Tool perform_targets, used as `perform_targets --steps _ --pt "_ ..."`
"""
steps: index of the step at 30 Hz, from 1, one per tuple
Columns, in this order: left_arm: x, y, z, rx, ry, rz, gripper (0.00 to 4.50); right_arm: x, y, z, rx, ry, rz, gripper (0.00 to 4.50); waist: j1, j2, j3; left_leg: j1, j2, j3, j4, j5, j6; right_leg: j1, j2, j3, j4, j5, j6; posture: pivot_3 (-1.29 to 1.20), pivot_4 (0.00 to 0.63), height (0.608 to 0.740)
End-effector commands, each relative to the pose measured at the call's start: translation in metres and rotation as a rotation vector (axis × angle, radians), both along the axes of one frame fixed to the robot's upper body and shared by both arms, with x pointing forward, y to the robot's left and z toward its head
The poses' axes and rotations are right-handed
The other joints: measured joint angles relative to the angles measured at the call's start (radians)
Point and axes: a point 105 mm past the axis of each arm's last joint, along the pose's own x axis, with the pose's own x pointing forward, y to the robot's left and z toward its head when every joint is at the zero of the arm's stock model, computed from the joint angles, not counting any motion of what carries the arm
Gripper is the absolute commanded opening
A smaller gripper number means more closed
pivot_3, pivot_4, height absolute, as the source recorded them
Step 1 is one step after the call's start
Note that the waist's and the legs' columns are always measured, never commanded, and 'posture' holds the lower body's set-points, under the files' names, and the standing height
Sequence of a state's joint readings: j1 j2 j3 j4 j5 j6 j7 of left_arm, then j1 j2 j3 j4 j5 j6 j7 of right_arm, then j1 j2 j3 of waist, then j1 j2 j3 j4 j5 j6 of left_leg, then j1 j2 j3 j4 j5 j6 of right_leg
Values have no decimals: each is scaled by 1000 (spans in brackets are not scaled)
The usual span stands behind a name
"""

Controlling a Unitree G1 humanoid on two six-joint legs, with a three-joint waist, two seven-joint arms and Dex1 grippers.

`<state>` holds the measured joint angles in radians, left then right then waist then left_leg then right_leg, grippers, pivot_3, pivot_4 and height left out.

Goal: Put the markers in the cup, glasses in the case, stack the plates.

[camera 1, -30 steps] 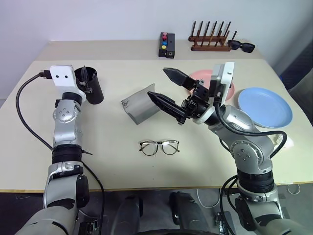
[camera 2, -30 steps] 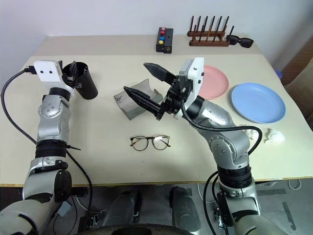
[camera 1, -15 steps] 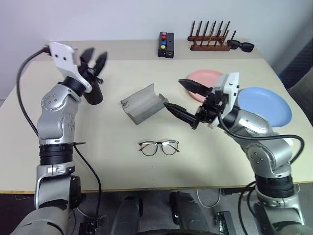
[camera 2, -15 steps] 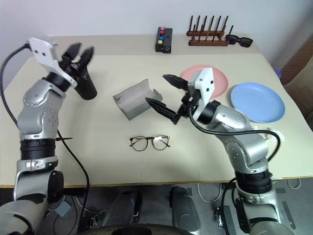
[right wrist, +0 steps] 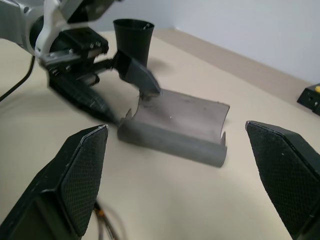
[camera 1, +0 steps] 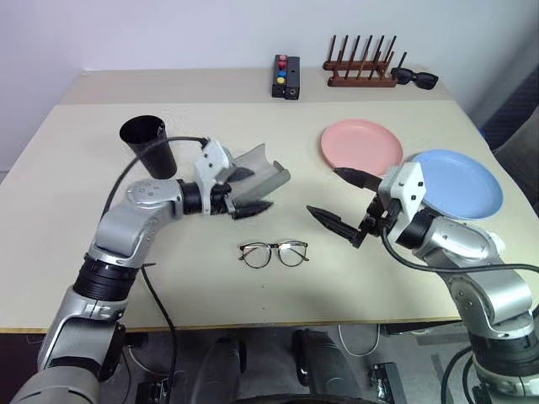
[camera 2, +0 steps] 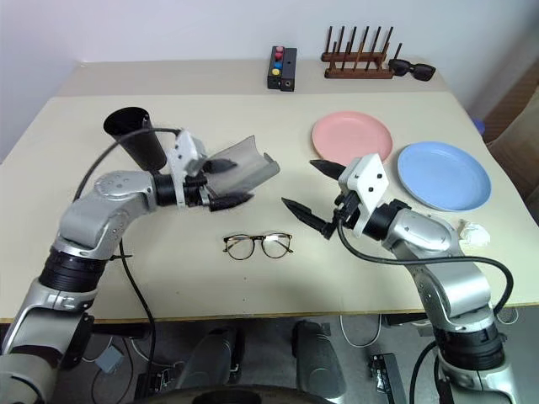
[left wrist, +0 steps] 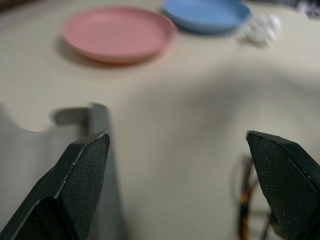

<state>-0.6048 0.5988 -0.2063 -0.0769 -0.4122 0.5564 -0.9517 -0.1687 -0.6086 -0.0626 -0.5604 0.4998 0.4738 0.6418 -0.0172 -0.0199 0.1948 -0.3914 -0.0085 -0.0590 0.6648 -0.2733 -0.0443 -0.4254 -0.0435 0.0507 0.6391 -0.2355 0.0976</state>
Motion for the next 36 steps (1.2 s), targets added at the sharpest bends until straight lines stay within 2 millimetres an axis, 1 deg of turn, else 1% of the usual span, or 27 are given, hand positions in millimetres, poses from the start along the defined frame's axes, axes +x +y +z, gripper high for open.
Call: perform_targets --steps 1,3,6,8,10,14,21,27,29,31,34,36 --pt "-7 -3 5 90 -49 -123 4448 -9 -3 8 -9 -52 -28 4500 0 0 0 0 0 0 0 0 0 0 0 0 0 0 -1 0 150 735" --pt "-13 -3 -1 153 -48 -196 4448 -11 -4 4 -10 -44 -42 4500 1 0 0 0 0 0 0 0 0 0 0 0 -1 -1 -2 0 150 735" --pt "-15 -6 -6 223 -64 -266 4448 -13 -6 0 -6 -36 -56 4500 2 0 0 0 0 1 0 0 0 1 0 0 -2 -1 -2 0 150 735" --pt "-13 -13 -11 286 -89 -316 4448 -15 -7 -3 -1 -28 -64 4500 3 0 0 0 0 1 0 0 0 1 0 0 -3 -1 -2 0 150 735" --pt "-12 -16 -14 321 -106 -345 4448 -16 -7 -5 2 -25 -66 4500 4 0 0 -1 0 1 0 0 0 1 0 0 -5 -1 -2 0 150 735" --pt "-9 -30 -18 390 -147 -411 4448 -15 -5 -8 -1 -18 -58 4500 4 0 0 -1 0 1 0 0 0 2 0 0 -5 -1 -2 0 150 735" --pt "-12 -42 -27 436 -144 -463 4448 -9 -2 -9 -1 -22 -47 4500 1 0 0 -1 1 1 0 0 1 2 1 0 -5 0 0 0 150 735" --pt "-11 -43 -27 433 -147 -464 4448 -10 -2 -10 1 -23 -47 4500 2 0 0 -1 1 1 0 0 1 2 1 0 -5 0 1 0 150 735" --pt "-4 -42 -22 409 -148 -426 4448 -11 -2 -11 0 -22 -47 4500 3 0 0 -1 1 1 0 0 1 2 1 0 -5 1 1 0 150 735" --pt "10 -39 -11 366 -180 -356 4448 -12 -3 -11 0 -23 -49 4500 3 0 0 -1 1 1 0 0 1 2 1 0 -5 1 1 0 150 735" --pt "43 -30 10 270 -166 -138 4448 -13 -4 -12 -2 -23 -51 4500 3 0 0 -1 1 0 0 0 1 2 1 0 -5 1 1 0 150 735" --pt "61 -18 15 283 -174 -22 4448 -13 -4 -12 -3 -23 -51 4500 3 0 0 -1 0 0 1 0 1 2 1 0 -5 1 2 0 150 735"
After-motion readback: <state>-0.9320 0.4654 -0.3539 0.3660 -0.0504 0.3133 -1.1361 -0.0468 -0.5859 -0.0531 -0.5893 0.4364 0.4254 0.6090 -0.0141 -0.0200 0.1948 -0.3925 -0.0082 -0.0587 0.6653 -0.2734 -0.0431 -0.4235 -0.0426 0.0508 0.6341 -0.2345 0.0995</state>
